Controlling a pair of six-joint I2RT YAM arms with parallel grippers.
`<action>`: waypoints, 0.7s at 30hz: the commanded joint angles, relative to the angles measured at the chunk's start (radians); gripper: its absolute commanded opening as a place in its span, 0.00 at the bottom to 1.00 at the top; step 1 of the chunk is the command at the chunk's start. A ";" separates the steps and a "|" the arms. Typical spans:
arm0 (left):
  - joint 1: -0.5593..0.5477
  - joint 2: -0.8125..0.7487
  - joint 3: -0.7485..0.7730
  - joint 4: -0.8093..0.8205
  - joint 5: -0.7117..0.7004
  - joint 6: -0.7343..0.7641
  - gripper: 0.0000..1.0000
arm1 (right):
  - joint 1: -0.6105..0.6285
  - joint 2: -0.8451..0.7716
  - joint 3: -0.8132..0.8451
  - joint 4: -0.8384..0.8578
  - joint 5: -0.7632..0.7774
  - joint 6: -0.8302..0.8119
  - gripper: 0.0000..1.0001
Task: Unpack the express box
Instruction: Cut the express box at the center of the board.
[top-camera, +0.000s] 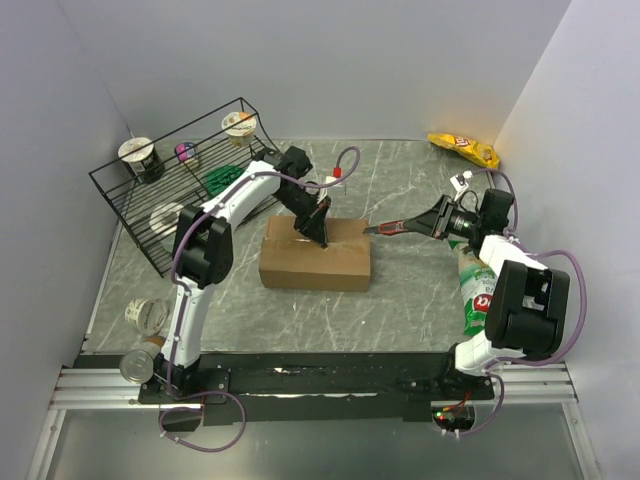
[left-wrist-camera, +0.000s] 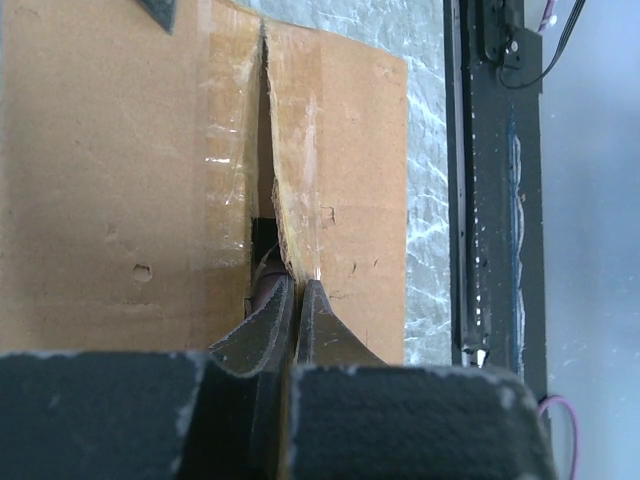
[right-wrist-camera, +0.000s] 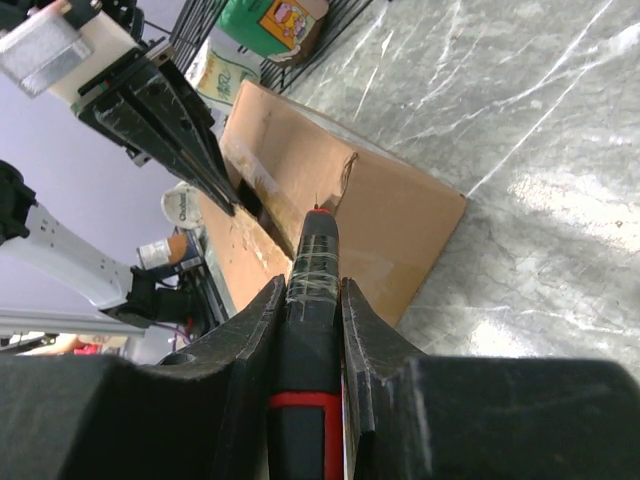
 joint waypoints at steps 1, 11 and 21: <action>0.030 0.000 0.018 0.063 0.051 -0.002 0.01 | 0.008 0.030 0.030 -0.077 -0.069 -0.068 0.00; 0.045 0.032 0.028 0.073 0.070 -0.004 0.01 | -0.006 0.002 -0.133 0.311 -0.082 0.332 0.00; 0.047 -0.003 -0.040 0.128 0.076 -0.013 0.01 | -0.023 0.048 -0.152 0.473 -0.079 0.437 0.00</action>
